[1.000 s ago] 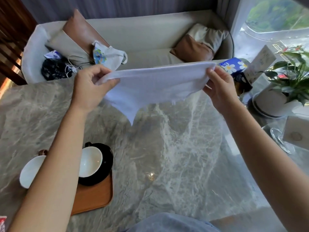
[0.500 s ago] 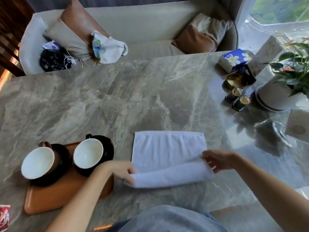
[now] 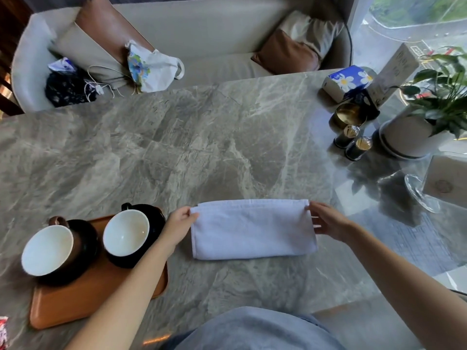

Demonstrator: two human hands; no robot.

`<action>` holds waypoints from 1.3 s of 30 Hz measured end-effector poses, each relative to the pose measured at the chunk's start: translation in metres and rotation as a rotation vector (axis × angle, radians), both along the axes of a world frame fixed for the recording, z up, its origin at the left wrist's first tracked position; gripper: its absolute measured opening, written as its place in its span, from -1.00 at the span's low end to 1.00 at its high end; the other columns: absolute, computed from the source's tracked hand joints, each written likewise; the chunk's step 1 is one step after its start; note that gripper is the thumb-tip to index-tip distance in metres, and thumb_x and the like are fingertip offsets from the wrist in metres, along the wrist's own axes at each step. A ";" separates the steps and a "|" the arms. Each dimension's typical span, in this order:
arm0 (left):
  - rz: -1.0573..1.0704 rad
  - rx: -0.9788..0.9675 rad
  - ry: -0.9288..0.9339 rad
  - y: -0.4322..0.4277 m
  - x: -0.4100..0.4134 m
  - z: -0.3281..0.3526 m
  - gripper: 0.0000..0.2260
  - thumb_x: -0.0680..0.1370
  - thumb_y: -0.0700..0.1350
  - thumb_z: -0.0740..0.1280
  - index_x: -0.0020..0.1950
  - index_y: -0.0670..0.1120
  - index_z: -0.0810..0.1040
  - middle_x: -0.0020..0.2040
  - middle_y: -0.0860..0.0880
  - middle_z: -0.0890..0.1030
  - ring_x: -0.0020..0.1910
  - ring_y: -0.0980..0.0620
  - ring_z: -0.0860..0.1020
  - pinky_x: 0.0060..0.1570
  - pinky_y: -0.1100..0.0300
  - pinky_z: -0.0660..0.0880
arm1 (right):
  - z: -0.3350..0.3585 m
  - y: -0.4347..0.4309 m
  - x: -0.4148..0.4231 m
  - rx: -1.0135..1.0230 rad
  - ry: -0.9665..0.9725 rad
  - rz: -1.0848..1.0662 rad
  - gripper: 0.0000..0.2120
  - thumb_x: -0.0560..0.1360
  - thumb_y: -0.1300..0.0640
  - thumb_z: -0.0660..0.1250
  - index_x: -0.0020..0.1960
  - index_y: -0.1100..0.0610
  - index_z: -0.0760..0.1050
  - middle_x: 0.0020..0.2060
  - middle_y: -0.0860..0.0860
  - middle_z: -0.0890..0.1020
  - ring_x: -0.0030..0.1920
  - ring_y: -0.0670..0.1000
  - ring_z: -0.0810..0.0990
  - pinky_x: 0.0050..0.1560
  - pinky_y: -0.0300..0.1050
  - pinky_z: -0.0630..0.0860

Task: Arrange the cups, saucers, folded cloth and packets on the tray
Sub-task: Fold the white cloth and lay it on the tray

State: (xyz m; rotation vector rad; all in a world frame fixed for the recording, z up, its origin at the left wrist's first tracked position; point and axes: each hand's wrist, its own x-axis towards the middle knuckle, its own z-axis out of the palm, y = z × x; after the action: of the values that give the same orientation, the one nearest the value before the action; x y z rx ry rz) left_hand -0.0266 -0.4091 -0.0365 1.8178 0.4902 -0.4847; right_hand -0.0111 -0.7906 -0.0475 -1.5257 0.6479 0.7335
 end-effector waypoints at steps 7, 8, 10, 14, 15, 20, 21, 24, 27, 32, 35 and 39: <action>0.134 0.136 -0.043 -0.015 0.018 -0.025 -0.78 0.53 -0.16 0.27 -0.32 -0.02 0.46 -0.41 0.02 0.40 -0.37 0.06 0.33 -0.30 0.15 0.24 | -0.004 0.016 0.014 -0.167 -0.081 -0.064 -0.82 0.55 0.15 0.16 -0.01 0.06 0.55 -0.12 0.09 0.54 -0.10 0.07 0.54 -0.19 -0.10 0.51; 0.142 0.148 -0.044 -0.016 0.019 -0.029 -0.77 0.53 -0.16 0.27 -0.34 -0.02 0.46 -0.42 0.03 0.39 -0.38 0.07 0.32 -0.31 0.16 0.23 | -0.005 0.018 0.014 -0.193 -0.090 -0.068 -0.82 0.54 0.15 0.17 -0.03 0.06 0.55 -0.13 0.08 0.53 -0.09 0.07 0.53 -0.20 -0.11 0.50; 0.154 0.157 -0.032 -0.016 0.021 -0.036 -0.77 0.52 -0.17 0.27 -0.35 -0.03 0.46 -0.42 0.02 0.40 -0.36 0.05 0.33 -0.29 0.15 0.25 | -0.006 0.021 0.016 -0.244 -0.114 -0.073 -0.83 0.54 0.14 0.18 -0.04 0.08 0.56 -0.16 0.07 0.52 -0.12 0.06 0.52 -0.18 -0.09 0.50; 0.186 0.155 -0.008 -0.015 0.023 -0.039 -0.94 0.53 -0.20 0.27 -0.05 -0.14 0.53 -0.15 -0.12 0.58 -0.17 -0.04 0.47 -0.12 0.17 0.35 | -0.008 0.027 0.014 -0.388 -0.230 -0.058 -0.86 0.53 0.18 0.21 -0.14 0.12 0.53 -0.27 0.06 0.49 -0.23 0.06 0.46 -0.26 -0.10 0.37; 0.190 0.179 -0.024 -0.016 0.022 -0.037 -0.87 0.53 -0.22 0.26 0.07 -0.18 0.49 -0.04 -0.15 0.59 -0.11 -0.06 0.51 -0.10 0.17 0.37 | -0.008 0.029 0.011 -0.479 -0.287 -0.039 -0.91 0.52 0.19 0.23 -0.07 0.12 0.51 -0.21 0.06 0.53 -0.19 0.06 0.48 -0.21 -0.10 0.38; -0.187 0.641 -0.444 -0.036 -0.003 -0.029 -0.61 0.47 -0.21 0.30 0.30 -0.14 0.39 0.34 -0.13 0.43 0.30 -0.14 0.40 0.24 -0.02 0.33 | -0.007 0.061 -0.016 -0.997 -0.693 0.344 -0.58 0.41 0.17 0.32 0.26 0.09 0.39 0.23 0.08 0.47 0.19 0.14 0.44 0.13 0.05 0.41; -0.357 0.684 -0.468 -0.044 -0.010 -0.031 -0.54 0.48 -0.16 0.31 0.37 -0.11 0.35 0.43 -0.10 0.35 0.39 -0.11 0.32 0.36 -0.06 0.24 | -0.009 0.074 -0.021 -0.990 -0.748 0.507 -0.53 0.42 0.13 0.31 0.32 0.08 0.35 0.32 0.09 0.42 0.28 0.15 0.39 0.24 0.08 0.35; -0.686 0.780 -0.468 -0.069 -0.029 -0.048 -0.43 0.52 0.00 0.26 0.49 -0.03 0.18 0.54 -0.01 0.14 0.53 -0.03 0.10 0.47 -0.06 -0.11 | -0.026 0.114 -0.036 -0.823 -0.806 0.924 -0.41 0.55 -0.06 0.14 0.52 -0.01 0.06 0.55 -0.01 0.07 0.54 0.05 0.00 0.49 0.11 -0.06; -0.690 0.889 -0.377 -0.069 -0.038 -0.060 -0.45 0.53 0.11 0.16 0.50 0.00 0.17 0.54 0.00 0.14 0.52 -0.02 0.11 0.46 -0.16 -0.06 | -0.046 0.112 -0.042 -0.808 -0.748 0.968 -0.41 0.60 -0.15 0.01 0.52 -0.10 -0.19 0.51 -0.13 -0.22 0.53 -0.04 -0.25 0.48 0.09 -0.29; -0.706 0.950 -0.294 -0.052 -0.041 -0.062 -0.41 0.50 0.21 0.02 0.50 0.04 0.17 0.53 -0.03 0.17 0.51 -0.02 0.16 0.41 -0.23 0.15 | -0.051 0.055 -0.035 -0.987 -0.691 1.017 -0.37 0.57 -0.23 0.00 0.49 -0.13 -0.26 0.49 -0.14 -0.23 0.54 -0.01 -0.20 0.48 0.05 -0.29; -0.716 0.953 -0.280 -0.056 -0.039 -0.057 -0.41 0.50 0.22 0.01 0.51 0.05 0.12 0.55 -0.02 0.10 0.52 0.01 0.06 0.45 -0.19 0.01 | -0.048 0.057 -0.031 -0.988 -0.666 1.001 -0.36 0.57 -0.23 0.02 0.53 -0.10 -0.19 0.51 -0.14 -0.19 0.55 0.00 -0.17 0.49 0.07 -0.26; -0.731 0.978 -0.442 -0.052 -0.045 -0.047 -0.39 0.44 0.14 0.26 0.42 -0.13 0.33 0.49 -0.18 0.27 0.50 -0.11 0.18 0.39 -0.18 -0.06 | -0.039 0.068 -0.024 -1.008 -0.690 0.855 -0.41 0.51 -0.10 0.18 0.48 0.01 0.13 0.52 0.01 0.17 0.51 0.10 0.10 0.47 0.14 0.03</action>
State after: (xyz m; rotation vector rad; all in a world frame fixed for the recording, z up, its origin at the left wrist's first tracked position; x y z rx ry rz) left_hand -0.0712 -0.4614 -0.0833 2.9646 -0.3589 -0.3077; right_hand -0.0356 -0.7221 -0.0865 -2.8717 -0.2892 0.4013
